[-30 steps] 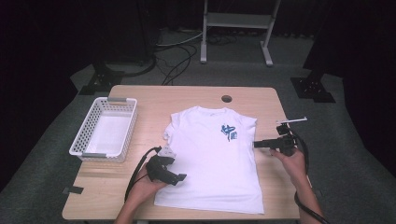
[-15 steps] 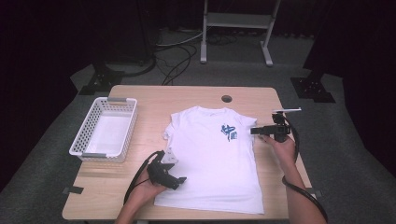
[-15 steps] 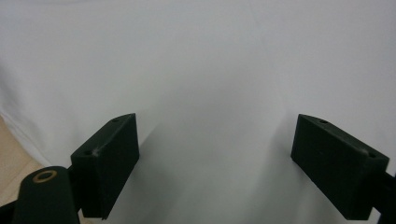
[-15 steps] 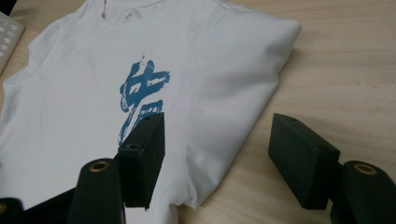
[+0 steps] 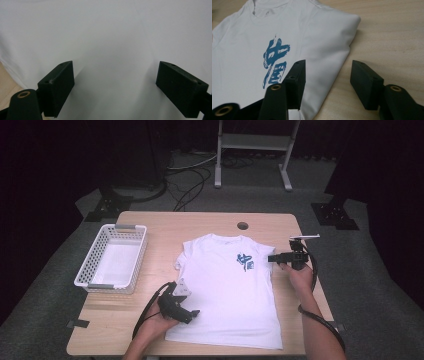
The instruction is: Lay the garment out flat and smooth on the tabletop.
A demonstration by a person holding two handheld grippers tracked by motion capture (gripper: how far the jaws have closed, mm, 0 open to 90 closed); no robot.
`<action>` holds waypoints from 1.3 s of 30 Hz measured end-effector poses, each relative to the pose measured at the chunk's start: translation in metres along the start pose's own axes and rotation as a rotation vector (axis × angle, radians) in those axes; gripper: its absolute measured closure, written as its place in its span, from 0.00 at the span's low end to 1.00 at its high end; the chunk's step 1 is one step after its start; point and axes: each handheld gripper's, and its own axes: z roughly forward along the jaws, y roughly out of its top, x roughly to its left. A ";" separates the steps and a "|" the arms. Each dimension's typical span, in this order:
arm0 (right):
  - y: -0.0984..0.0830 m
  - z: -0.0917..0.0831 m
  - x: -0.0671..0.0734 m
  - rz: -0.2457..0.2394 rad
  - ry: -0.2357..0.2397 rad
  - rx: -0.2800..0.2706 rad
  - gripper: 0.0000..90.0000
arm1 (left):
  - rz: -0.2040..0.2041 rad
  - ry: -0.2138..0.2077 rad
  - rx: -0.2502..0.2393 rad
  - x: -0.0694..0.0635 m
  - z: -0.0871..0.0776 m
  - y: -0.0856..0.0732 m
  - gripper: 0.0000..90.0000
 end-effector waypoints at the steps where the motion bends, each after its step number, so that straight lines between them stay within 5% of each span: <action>1: 0.000 0.000 -0.001 0.006 0.002 -0.007 0.52 | -0.002 0.000 0.000 0.000 0.000 0.000 0.16; 12: 0.004 0.008 0.001 0.009 -0.004 -0.024 0.69 | -0.001 0.000 0.018 0.000 0.000 0.002 0.16; 21: 0.002 0.013 -0.001 0.019 -0.004 -0.027 0.97 | -0.005 0.001 0.022 -0.001 0.000 0.003 0.16; 28: -0.001 0.008 -0.001 0.017 0.006 -0.046 0.98 | -0.009 0.004 0.023 -0.001 0.000 0.002 0.16; 34: 0.007 -0.002 0.016 -0.052 0.000 -0.077 0.98 | -0.011 0.006 0.027 -0.002 0.000 0.003 0.16; 39: 0.014 -0.002 0.057 -0.184 0.027 -0.090 0.98 | -0.011 0.008 0.031 -0.003 -0.001 0.003 0.16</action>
